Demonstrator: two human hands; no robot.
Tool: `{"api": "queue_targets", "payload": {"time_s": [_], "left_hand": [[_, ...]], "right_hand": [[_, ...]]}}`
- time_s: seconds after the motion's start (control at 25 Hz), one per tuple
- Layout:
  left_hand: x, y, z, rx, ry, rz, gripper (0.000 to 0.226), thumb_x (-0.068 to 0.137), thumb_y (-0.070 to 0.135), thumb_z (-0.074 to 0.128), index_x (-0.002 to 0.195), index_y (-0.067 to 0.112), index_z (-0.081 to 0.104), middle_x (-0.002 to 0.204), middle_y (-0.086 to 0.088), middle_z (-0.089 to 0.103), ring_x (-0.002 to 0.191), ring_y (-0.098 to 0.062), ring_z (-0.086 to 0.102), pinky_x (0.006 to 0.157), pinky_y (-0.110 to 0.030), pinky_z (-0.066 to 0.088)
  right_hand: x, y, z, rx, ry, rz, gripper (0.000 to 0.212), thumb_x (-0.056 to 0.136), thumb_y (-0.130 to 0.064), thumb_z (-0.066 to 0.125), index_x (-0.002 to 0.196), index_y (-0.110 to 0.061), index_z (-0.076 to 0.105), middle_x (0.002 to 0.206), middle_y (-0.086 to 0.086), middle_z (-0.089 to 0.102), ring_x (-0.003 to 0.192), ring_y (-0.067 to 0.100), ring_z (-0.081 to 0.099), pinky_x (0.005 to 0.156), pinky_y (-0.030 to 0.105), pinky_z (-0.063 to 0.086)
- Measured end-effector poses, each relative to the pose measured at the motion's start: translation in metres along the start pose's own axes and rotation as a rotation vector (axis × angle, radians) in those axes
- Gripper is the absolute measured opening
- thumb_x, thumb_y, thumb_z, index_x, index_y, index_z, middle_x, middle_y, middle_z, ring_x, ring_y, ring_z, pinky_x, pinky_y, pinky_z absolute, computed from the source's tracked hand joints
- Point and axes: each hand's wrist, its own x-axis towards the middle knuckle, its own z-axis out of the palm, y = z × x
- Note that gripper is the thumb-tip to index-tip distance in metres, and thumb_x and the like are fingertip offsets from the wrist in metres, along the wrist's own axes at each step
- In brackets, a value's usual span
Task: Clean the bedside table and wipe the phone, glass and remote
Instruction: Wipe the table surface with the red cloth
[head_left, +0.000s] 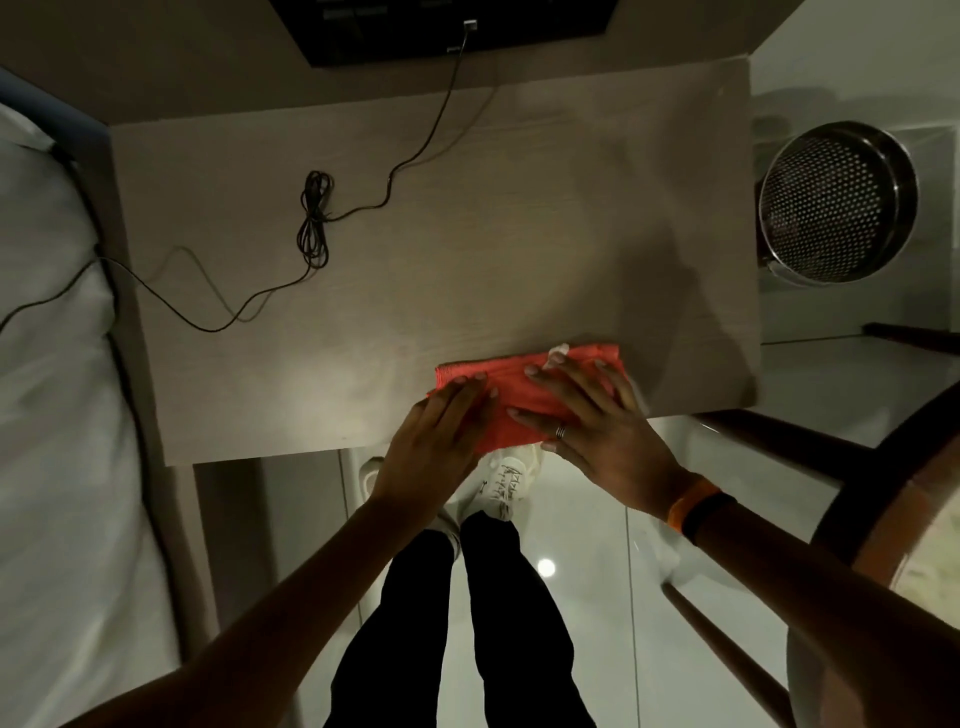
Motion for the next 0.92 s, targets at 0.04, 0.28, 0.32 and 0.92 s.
{"api": "queue_targets", "payload": {"time_s": [0.04, 0.28, 0.32, 0.92], "left_hand": [[0.000, 0.004, -0.001, 0.003, -0.003, 0.014, 0.065, 0.079, 0.037, 0.082, 0.133, 0.004, 0.065, 0.134, -0.019, 0.065, 0.117, -0.035, 0.067, 0.090, -0.045, 0.060], [0.040, 0.028, 0.000, 0.079, 0.070, 0.112, 0.053, 0.085, 0.026, 0.078, 0.133, 0.008, 0.065, 0.135, -0.019, 0.065, 0.119, -0.035, 0.066, 0.094, -0.045, 0.058], [0.060, 0.030, -0.001, 0.103, 0.085, 0.126, 0.053, 0.085, 0.026, 0.078, 0.133, 0.009, 0.065, 0.135, -0.018, 0.065, 0.118, -0.035, 0.067, 0.095, -0.044, 0.056], [0.351, 0.019, -0.068, 0.063, 0.014, 0.047, 0.058, 0.102, 0.030, 0.042, 0.157, 0.017, 0.030, 0.165, -0.014, 0.024, 0.149, -0.039, 0.025, 0.116, -0.050, 0.031]], "right_hand": [[-0.006, 0.003, -0.002, -0.007, -0.011, -0.013, 0.056, 0.107, -0.038, 0.042, 0.157, -0.043, 0.016, 0.170, 0.001, 0.014, 0.158, 0.032, 0.011, 0.121, 0.061, 0.023], [-0.018, 0.065, -0.032, -0.128, -0.137, -0.053, 0.082, 0.090, -0.002, 0.050, 0.156, -0.043, 0.023, 0.170, 0.000, 0.011, 0.158, 0.027, 0.007, 0.124, 0.061, 0.015], [-0.015, 0.085, -0.039, -0.141, -0.137, -0.044, 0.078, 0.092, -0.004, 0.048, 0.155, -0.043, 0.026, 0.170, 0.001, 0.014, 0.158, 0.028, 0.010, 0.123, 0.061, 0.017], [0.089, 0.274, -0.087, 0.015, 0.024, 0.497, 0.051, 0.103, -0.028, 0.046, 0.153, -0.024, 0.038, 0.161, 0.026, 0.023, 0.145, 0.048, 0.029, 0.118, 0.058, 0.034]]}}
